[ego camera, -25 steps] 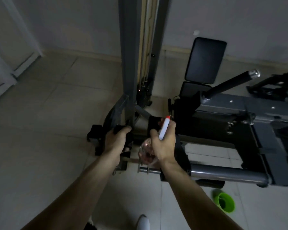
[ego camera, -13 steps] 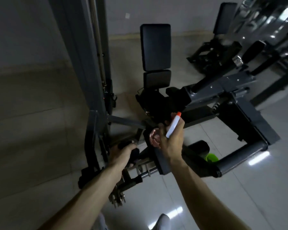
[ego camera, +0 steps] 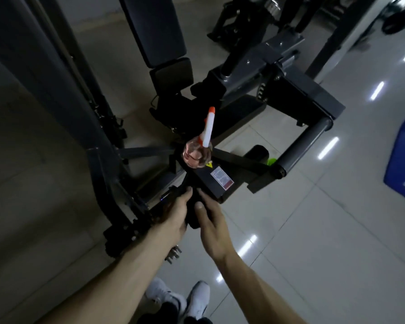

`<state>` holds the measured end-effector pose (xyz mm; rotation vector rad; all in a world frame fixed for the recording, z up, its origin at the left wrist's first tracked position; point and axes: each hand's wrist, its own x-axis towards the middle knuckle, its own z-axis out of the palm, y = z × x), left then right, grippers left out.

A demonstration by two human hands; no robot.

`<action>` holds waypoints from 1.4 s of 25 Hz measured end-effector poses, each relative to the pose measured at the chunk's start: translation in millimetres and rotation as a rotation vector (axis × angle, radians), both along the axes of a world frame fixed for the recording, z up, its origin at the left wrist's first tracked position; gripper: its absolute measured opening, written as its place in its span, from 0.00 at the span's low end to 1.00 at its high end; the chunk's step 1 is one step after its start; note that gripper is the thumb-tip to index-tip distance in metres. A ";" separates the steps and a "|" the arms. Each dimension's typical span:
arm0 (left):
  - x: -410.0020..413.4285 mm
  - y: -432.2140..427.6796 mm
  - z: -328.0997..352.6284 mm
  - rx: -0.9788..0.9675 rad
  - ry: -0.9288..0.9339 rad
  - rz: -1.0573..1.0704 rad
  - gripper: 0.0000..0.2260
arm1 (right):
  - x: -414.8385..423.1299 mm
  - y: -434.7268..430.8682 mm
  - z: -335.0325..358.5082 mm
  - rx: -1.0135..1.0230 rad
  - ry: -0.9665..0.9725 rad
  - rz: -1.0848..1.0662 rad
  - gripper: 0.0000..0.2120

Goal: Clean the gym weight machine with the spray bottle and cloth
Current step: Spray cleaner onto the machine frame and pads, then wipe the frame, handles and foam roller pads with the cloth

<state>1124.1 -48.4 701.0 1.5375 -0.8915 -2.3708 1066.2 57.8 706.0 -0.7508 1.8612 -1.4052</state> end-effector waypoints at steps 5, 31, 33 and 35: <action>31.7 16.4 -25.6 -0.804 -0.413 -0.652 0.23 | -3.4 34.9 -63.8 0.225 -0.665 -0.451 0.08; 36.7 -1.3 -77.4 -1.393 -1.173 -1.253 0.19 | -10.4 -19.5 -122.5 0.370 -0.575 -0.250 0.16; 35.3 -1.4 -76.5 -1.407 -1.186 -1.257 0.21 | -23.4 -5.3 -113.8 0.368 -0.499 -0.191 0.14; 35.2 -1.4 -77.5 -1.396 -1.192 -1.261 0.22 | -40.0 8.3 -112.5 0.316 -0.462 -0.197 0.11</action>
